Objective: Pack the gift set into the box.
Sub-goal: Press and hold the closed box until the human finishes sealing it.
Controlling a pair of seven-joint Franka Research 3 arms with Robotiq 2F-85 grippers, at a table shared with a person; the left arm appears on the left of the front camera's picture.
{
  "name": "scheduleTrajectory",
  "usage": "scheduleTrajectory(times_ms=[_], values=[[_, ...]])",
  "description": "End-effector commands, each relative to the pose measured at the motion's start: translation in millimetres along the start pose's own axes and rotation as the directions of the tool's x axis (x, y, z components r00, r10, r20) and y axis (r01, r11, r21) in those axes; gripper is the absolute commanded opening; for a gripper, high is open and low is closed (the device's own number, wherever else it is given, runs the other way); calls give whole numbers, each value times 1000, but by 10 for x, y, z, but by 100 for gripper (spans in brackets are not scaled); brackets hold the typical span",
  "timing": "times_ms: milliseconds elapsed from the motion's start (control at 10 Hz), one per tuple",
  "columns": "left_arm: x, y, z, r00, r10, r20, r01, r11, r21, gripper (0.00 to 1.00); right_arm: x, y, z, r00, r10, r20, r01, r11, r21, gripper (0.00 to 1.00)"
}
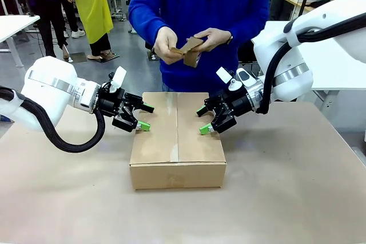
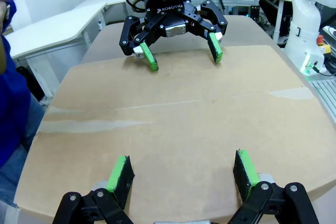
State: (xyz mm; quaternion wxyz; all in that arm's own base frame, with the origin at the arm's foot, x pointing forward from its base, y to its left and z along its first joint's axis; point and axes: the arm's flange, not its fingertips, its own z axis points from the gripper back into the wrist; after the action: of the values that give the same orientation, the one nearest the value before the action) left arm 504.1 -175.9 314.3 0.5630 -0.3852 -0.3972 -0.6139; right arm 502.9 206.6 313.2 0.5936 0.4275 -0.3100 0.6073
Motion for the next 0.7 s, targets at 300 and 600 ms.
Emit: scheduleTrajectory(times_ms=[300, 600], values=[[-32, -19, -9, 1000, -1, 2, 1, 1000, -4, 100, -19, 21, 6, 1000, -3, -6, 3, 1000, 1, 100], [-32, -19, -9, 1000, -1, 2, 1, 1000, -4, 100, -19, 21, 6, 1000, -3, -6, 3, 1000, 1, 100]])
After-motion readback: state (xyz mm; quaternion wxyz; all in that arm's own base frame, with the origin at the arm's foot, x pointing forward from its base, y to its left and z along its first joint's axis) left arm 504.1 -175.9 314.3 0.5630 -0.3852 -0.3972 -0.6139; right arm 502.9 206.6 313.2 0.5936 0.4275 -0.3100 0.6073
